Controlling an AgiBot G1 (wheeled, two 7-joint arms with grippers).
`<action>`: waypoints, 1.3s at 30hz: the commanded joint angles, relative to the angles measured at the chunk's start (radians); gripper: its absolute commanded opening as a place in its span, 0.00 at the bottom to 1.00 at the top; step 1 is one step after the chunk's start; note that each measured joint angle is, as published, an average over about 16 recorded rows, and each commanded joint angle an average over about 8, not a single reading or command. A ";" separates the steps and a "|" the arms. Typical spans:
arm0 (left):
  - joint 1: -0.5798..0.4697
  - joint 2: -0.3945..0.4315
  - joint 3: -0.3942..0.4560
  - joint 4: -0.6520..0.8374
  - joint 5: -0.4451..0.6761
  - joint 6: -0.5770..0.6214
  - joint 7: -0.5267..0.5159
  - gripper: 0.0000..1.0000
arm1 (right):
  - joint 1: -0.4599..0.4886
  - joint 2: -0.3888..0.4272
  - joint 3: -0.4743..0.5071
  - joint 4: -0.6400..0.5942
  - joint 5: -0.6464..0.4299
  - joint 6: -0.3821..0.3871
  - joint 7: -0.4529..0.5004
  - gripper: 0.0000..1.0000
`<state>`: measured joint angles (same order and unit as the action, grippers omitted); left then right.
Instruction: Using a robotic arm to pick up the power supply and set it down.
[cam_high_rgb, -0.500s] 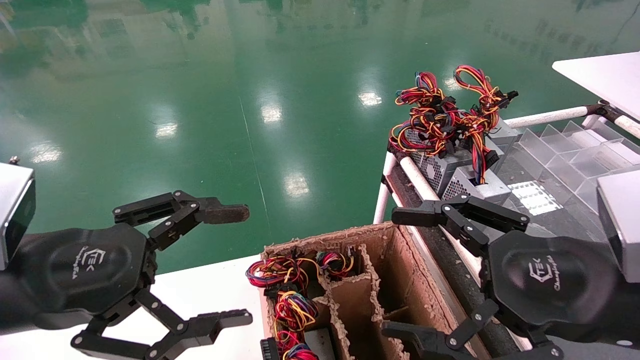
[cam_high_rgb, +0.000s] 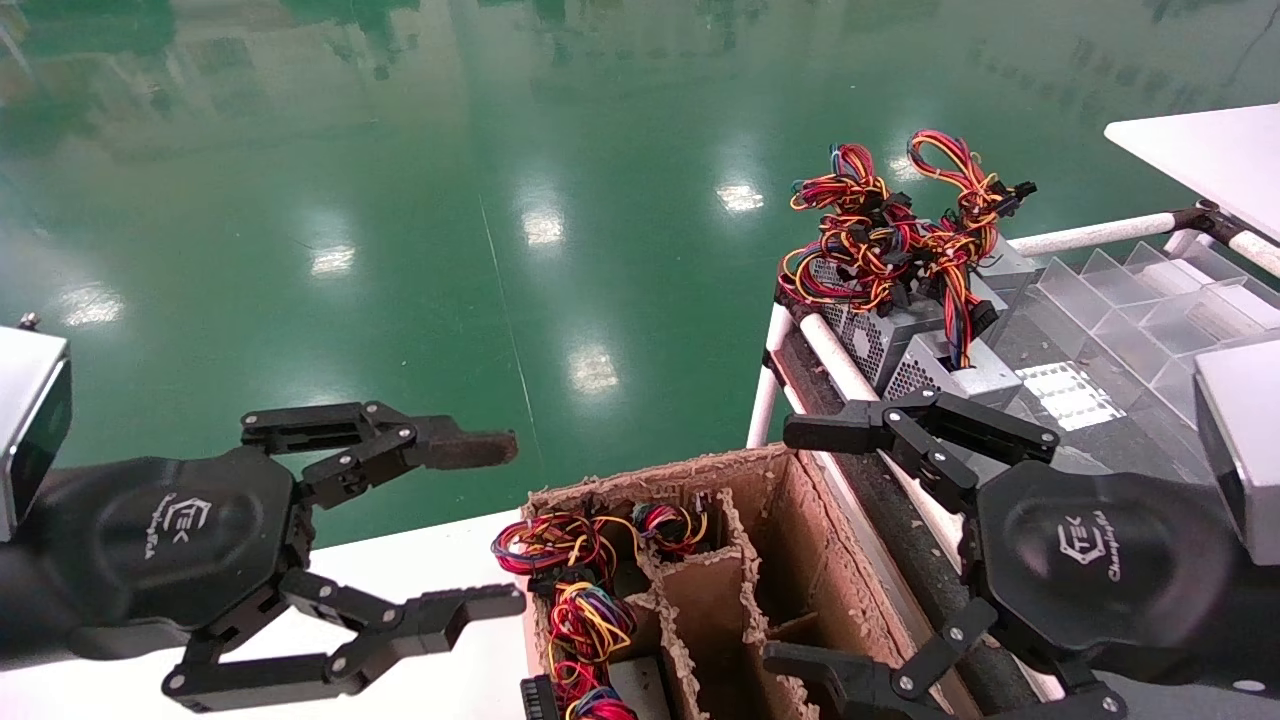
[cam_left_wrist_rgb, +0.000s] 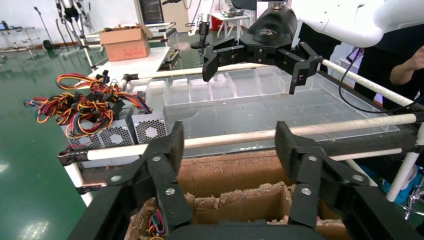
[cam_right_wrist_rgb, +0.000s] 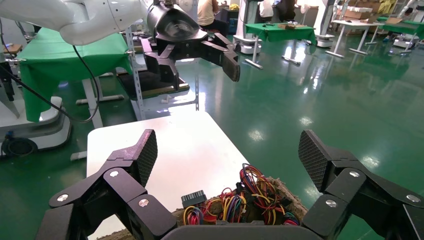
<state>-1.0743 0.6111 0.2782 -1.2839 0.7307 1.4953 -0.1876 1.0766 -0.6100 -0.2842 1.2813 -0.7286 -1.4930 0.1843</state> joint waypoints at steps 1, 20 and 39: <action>0.000 0.000 0.000 0.000 0.000 0.000 0.000 0.00 | 0.000 0.000 0.000 0.000 0.000 0.000 0.000 1.00; 0.000 0.000 0.001 0.000 0.000 0.000 0.000 0.00 | 0.000 0.000 0.000 0.000 0.001 0.000 0.000 1.00; 0.000 0.000 0.001 0.000 0.000 0.000 0.000 1.00 | 0.000 0.000 0.000 0.000 0.001 0.000 0.000 1.00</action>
<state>-1.0743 0.6111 0.2797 -1.2840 0.7306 1.4954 -0.1875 1.0766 -0.6100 -0.2842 1.2813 -0.7280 -1.4930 0.1843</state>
